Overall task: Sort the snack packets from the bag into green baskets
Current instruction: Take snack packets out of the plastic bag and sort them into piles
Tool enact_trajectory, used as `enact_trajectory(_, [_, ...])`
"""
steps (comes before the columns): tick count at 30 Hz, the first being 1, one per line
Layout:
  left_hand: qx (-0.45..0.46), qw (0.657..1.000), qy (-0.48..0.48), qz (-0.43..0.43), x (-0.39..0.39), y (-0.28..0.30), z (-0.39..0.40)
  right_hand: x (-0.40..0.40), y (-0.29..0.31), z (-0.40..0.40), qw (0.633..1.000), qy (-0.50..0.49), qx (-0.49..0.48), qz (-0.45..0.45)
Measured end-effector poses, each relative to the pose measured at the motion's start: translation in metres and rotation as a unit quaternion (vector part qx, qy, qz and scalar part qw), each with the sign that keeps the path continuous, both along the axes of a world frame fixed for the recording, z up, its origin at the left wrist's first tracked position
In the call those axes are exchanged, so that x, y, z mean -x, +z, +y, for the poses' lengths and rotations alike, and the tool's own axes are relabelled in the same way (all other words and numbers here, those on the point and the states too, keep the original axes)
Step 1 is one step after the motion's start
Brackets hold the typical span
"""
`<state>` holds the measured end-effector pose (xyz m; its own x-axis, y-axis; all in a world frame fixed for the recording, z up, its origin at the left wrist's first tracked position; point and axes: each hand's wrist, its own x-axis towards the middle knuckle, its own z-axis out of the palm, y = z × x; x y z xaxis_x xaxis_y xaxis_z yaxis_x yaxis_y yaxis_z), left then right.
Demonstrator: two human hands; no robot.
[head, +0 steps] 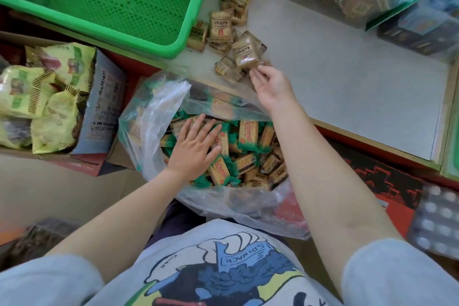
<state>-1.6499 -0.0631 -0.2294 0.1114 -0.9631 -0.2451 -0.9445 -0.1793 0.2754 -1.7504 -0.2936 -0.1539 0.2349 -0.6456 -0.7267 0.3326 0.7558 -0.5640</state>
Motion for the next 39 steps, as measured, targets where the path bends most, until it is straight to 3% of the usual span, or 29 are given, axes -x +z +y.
enact_trajectory(4, [0.007,1.000,-0.003,-0.006,0.000,0.000,0.000,0.027,0.016,0.015,0.997,-0.020,-0.014,-0.069])
enact_trajectory(7, [0.006,1.000,-0.003,-0.001,0.001,-0.001,-0.001,0.068,0.028,0.047,0.993,0.111,0.034,-0.032])
enact_trajectory(10, [-0.014,1.000,0.000,-0.009,0.003,0.001,-0.002,0.107,0.021,0.092,0.962,0.260,0.043,0.069])
enact_trajectory(12, [-0.030,0.999,-0.012,-0.022,0.006,0.006,-0.003,0.125,0.003,0.120,0.911,0.361,0.050,0.195])
enact_trajectory(15, [-0.016,0.998,-0.054,-0.028,0.015,0.010,0.001,0.141,-0.028,0.149,0.801,0.483,0.090,0.342])
enact_trajectory(22, [-0.041,0.992,-0.109,-0.036,0.022,0.005,0.023,0.168,-0.043,0.171,0.669,0.635,0.090,0.375])
enact_trajectory(24, [-0.038,0.993,-0.112,-0.020,0.017,0.006,0.023,0.174,-0.043,0.171,0.672,0.631,0.084,0.379])
enact_trajectory(28, [-0.033,0.991,-0.128,-0.021,0.009,0.008,0.030,0.159,-0.038,0.162,0.726,0.564,0.109,0.377])
enact_trajectory(32, [-0.055,0.994,-0.098,-0.004,0.010,0.023,0.025,0.119,-0.033,0.154,0.782,0.522,0.136,0.313])
enact_trajectory(36, [-0.108,0.980,0.063,0.157,0.006,0.049,0.013,0.092,-0.025,0.154,0.801,0.532,0.142,0.237])
enact_trajectory(39, [-0.125,0.921,0.206,0.308,-0.002,0.067,0.004,0.087,-0.010,0.151,0.841,0.493,0.127,0.182])
